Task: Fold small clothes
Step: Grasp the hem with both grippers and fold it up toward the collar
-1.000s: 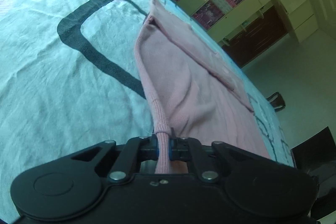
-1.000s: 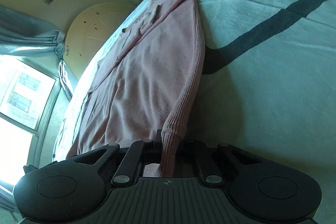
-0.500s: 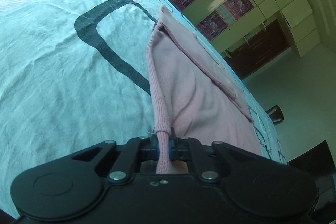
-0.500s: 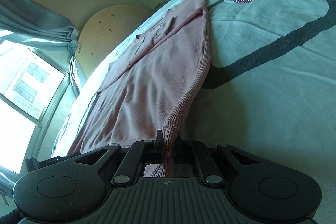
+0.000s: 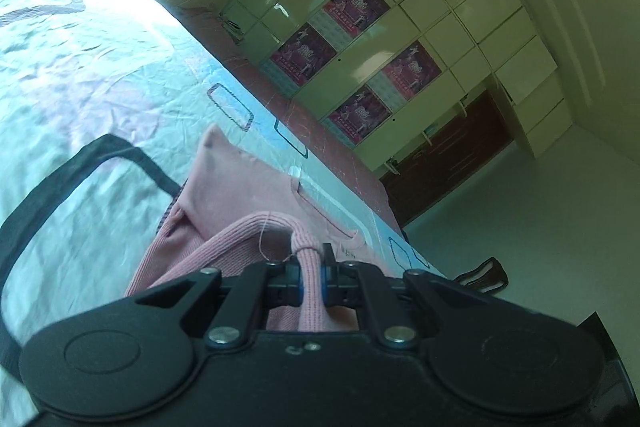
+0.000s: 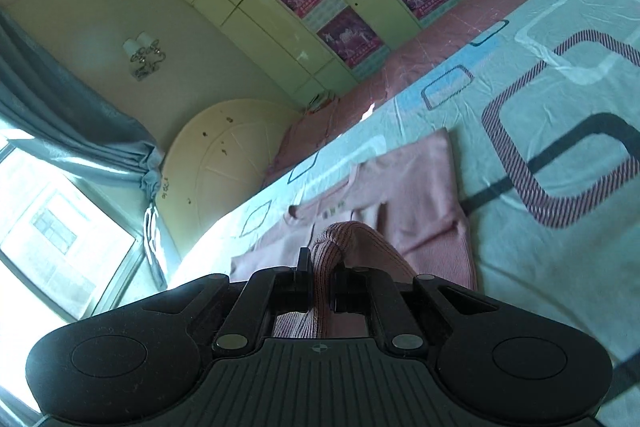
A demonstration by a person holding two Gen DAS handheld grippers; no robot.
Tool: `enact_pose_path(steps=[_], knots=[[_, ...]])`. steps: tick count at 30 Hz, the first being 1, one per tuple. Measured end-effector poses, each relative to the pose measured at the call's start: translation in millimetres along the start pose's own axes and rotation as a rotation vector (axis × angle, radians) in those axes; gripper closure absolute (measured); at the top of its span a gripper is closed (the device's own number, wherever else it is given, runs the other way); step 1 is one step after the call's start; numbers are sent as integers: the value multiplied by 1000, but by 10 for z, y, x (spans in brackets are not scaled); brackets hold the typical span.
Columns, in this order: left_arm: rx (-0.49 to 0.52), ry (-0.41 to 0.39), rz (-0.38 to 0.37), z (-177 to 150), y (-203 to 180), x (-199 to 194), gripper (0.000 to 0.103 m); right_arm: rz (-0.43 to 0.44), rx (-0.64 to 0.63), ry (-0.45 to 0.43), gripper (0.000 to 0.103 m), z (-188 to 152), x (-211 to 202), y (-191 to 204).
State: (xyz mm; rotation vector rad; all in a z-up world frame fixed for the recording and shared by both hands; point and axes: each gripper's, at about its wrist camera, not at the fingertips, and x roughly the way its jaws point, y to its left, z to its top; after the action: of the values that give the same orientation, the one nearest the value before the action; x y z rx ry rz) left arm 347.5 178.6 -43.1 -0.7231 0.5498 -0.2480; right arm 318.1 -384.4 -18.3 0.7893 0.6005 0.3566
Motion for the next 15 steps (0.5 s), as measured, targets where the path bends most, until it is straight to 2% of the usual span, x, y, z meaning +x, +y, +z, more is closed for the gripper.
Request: enact_pose_path(steps=[2, 6, 10, 12, 13, 14, 15], knots=[[6, 13, 23, 199, 10, 341, 96, -18, 25, 9, 97, 256, 285, -58], [3, 90, 77, 529, 151, 1080, 96, -66, 111, 45, 97, 637, 936, -318], [20, 168, 137, 676, 335, 1722, 96, -132, 183, 106, 96, 804, 1581, -664], [24, 200, 144, 717, 431, 1956, 94, -145, 209, 132, 96, 836, 1836, -840], [25, 208, 145, 733, 471, 2035, 87, -153, 215, 140, 96, 848, 1919, -911], [29, 203, 154, 755, 496, 2075, 73, -169, 223, 146, 93, 874, 1988, -978], [32, 188, 158, 787, 511, 2074, 66, -187, 231, 136, 75, 904, 2011, -1037]])
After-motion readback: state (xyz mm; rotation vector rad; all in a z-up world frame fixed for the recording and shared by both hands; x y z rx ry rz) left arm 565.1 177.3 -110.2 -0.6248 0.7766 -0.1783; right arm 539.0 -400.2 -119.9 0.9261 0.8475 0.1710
